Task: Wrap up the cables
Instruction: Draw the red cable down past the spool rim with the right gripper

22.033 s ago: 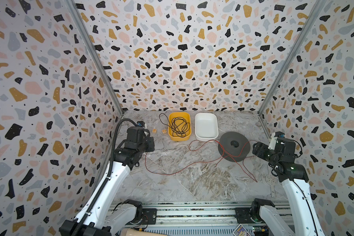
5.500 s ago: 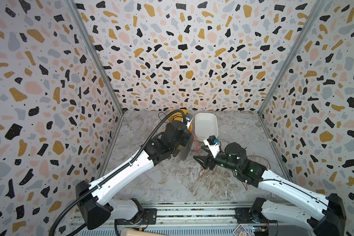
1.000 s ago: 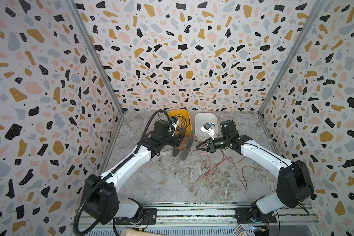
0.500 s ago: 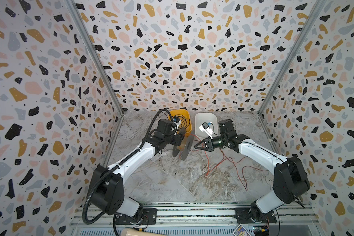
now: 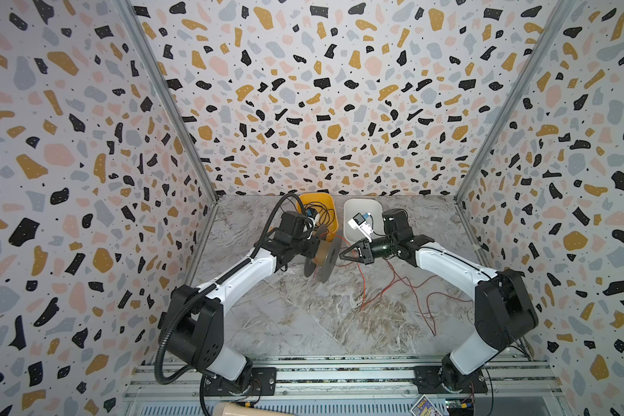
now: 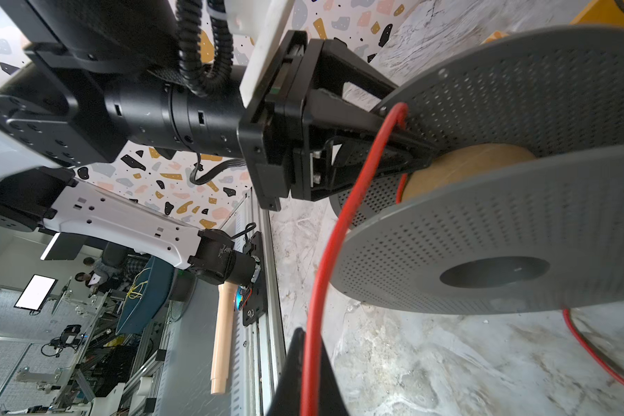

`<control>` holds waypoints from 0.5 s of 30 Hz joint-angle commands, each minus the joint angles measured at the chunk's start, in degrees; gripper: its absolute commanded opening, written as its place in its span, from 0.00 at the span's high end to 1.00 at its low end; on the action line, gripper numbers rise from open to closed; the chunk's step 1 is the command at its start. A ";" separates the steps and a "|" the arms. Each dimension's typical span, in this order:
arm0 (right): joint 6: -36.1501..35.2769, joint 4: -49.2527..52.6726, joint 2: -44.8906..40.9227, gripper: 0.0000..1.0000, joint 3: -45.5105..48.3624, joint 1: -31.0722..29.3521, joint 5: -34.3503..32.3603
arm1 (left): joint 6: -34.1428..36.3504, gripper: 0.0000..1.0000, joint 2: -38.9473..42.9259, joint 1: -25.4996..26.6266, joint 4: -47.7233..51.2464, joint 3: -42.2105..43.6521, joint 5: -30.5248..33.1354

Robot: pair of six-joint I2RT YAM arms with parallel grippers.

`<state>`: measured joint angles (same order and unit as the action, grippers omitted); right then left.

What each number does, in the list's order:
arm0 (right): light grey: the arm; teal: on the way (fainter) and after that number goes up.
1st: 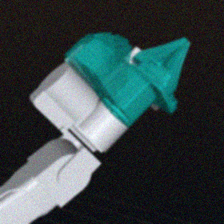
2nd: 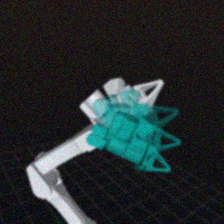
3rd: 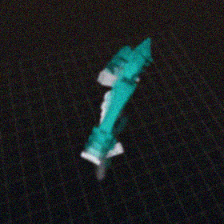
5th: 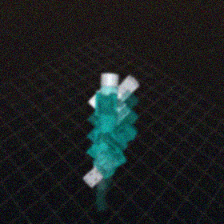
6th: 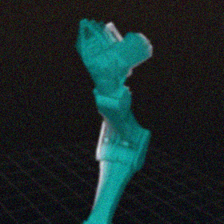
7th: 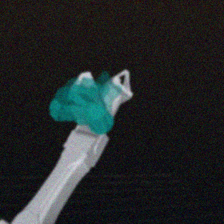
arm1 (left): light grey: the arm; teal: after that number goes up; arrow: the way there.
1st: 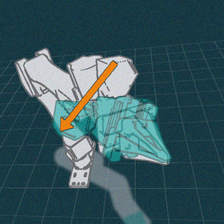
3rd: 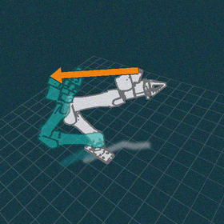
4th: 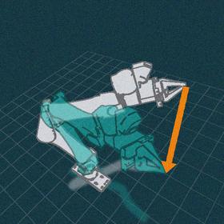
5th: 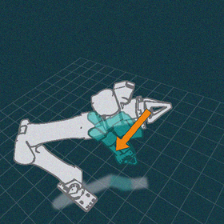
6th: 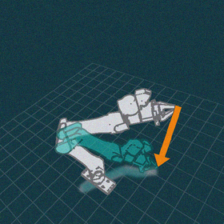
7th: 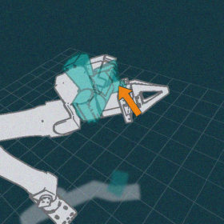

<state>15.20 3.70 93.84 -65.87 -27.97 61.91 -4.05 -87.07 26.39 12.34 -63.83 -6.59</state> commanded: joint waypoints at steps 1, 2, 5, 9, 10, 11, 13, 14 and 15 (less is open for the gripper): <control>-0.49 -0.54 -0.16 1.00 -2.42 0.19 0.28 | -0.09 0.75 0.18 -0.24 -0.85 -2.63 0.35; -0.60 -0.38 -0.01 1.00 -2.42 0.22 -0.01 | -0.08 0.79 0.37 -0.29 -0.67 -2.70 0.28; -0.89 -0.28 0.44 1.00 -2.38 0.19 -0.83 | -0.07 0.88 0.68 -0.29 -0.47 -2.69 0.47; -1.40 0.56 0.96 1.00 -2.73 0.19 -2.34 | -0.03 0.94 0.92 -0.29 0.31 -3.07 1.23; -1.61 0.67 1.01 1.00 -2.81 0.19 -2.60 | -0.01 0.95 1.21 -0.29 0.48 -3.09 1.31; -1.66 0.99 1.09 1.00 -2.95 0.19 -2.88 | -0.01 0.96 1.46 -0.29 0.65 -3.06 1.39; -1.75 1.24 1.16 1.00 -3.04 0.21 -3.12 | -0.08 0.99 1.95 -0.29 1.05 -3.08 1.96; -1.77 1.25 1.06 1.00 -2.96 0.20 -3.20 | -0.07 1.00 2.26 -0.29 1.31 -3.03 2.22; -1.75 1.28 1.00 1.00 -2.93 0.20 -3.32 | -0.08 1.00 2.58 -0.29 1.67 -3.05 2.50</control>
<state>14.46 4.21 95.22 -66.61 -27.97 59.18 -3.84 -86.89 26.39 13.89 -64.66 -5.17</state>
